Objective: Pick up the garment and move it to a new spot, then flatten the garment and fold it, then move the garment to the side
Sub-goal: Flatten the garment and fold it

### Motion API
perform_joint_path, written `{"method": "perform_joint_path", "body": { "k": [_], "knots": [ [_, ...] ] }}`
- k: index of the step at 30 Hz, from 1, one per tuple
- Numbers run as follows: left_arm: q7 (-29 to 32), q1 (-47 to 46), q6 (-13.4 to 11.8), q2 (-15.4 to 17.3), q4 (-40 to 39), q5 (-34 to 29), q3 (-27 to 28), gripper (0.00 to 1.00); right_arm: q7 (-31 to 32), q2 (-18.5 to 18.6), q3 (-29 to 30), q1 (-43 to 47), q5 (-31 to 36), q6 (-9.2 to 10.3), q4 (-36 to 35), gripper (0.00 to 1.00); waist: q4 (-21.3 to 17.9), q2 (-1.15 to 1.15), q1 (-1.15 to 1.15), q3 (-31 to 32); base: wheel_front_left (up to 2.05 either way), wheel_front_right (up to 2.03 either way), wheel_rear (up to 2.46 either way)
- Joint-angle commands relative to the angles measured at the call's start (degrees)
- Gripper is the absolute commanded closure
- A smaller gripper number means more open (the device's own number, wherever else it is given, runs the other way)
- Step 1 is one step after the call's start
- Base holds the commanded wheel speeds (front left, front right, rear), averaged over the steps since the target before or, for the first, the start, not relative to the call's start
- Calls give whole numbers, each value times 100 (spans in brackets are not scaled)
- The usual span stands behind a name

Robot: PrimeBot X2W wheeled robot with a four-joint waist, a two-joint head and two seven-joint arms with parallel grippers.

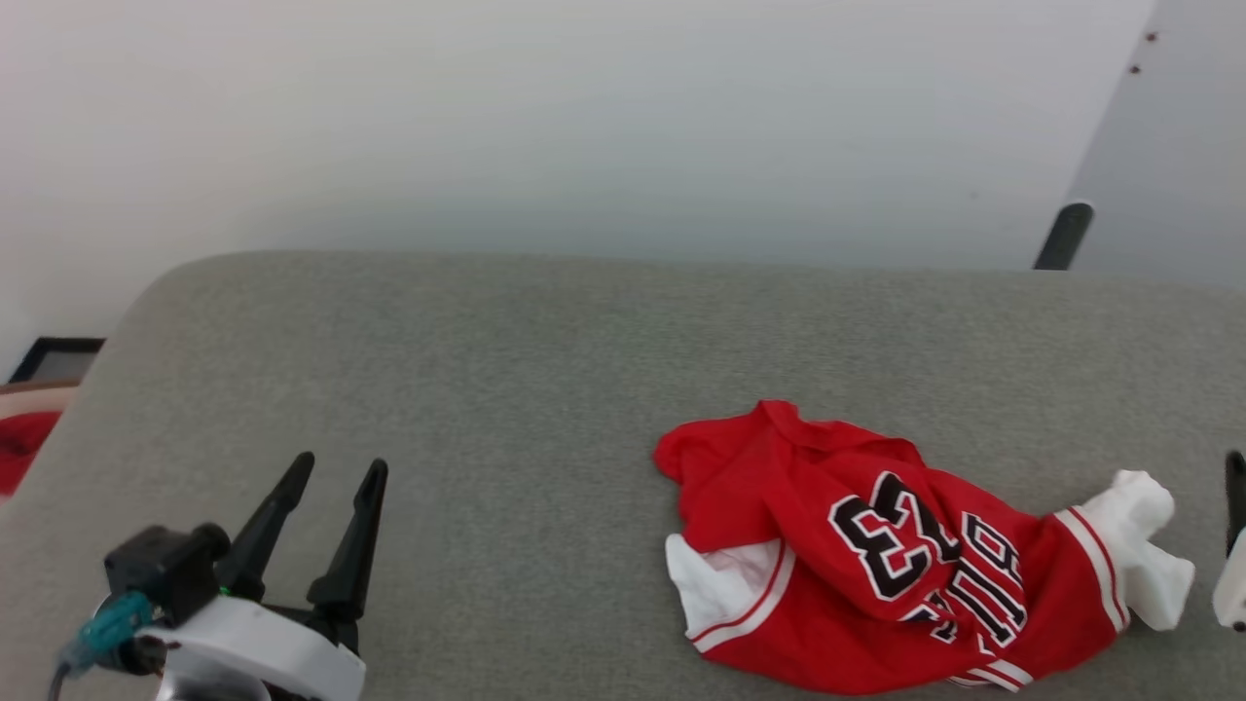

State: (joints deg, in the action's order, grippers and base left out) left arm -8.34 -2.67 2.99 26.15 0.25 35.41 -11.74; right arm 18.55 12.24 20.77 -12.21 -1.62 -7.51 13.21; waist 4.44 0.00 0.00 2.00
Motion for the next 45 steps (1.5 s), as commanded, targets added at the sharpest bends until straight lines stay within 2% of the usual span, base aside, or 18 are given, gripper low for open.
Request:
{"method": "perform_joint_path", "body": {
  "k": [1, 4, 12, 19, 24, 32, 38, 45],
  "knots": [
    [160, -70, -45, 48, -112, 81, 7, 0, -173, -88, -90, 108, -96, 4, -240, 0, -216, 0, 0, 4, 0, 0, 0],
    [456, -119, -18, 105, -283, 202, -34, 0, -426, -207, -217, 183, -145, 4, -562, 0, -375, 0, 0, -4, 0, 0, 0],
    [1316, -279, -149, 226, -666, 613, -65, 0, -1082, -604, -382, 450, -198, 4, -1256, 0, -719, 0, 0, -27, 0, 0, 0],
    [2695, -697, -272, 260, -874, 1327, -288, 0, -1274, -826, -551, 610, -281, 4, -1553, 0, -976, 0, 0, -83, 0, 0, 0],
    [3931, -1205, -500, 261, -746, 1715, -647, 0, -1198, -891, -641, 655, -276, 4, -1720, 0, -1065, 0, 0, -136, 0, 0, 0],
    [5417, -1855, -980, 167, -272, 2078, -1106, 0, -1231, -934, -805, 631, -399, 4, -1956, 0, -1210, 0, 0, -293, 0, 0, 0],
    [5992, -2114, -1208, 85, -14, 2147, -1353, 0, -1306, -940, -867, 511, -558, 4, -1978, 0, -1361, 0, 0, -490, 0, 0, 0],
    [6117, -2311, -1163, 1, 442, 1996, -1582, 0, -1419, -942, -913, 397, -707, 4, -1910, 0, -1536, 0, 0, -762, 0, 0, 0]
  ]
}}
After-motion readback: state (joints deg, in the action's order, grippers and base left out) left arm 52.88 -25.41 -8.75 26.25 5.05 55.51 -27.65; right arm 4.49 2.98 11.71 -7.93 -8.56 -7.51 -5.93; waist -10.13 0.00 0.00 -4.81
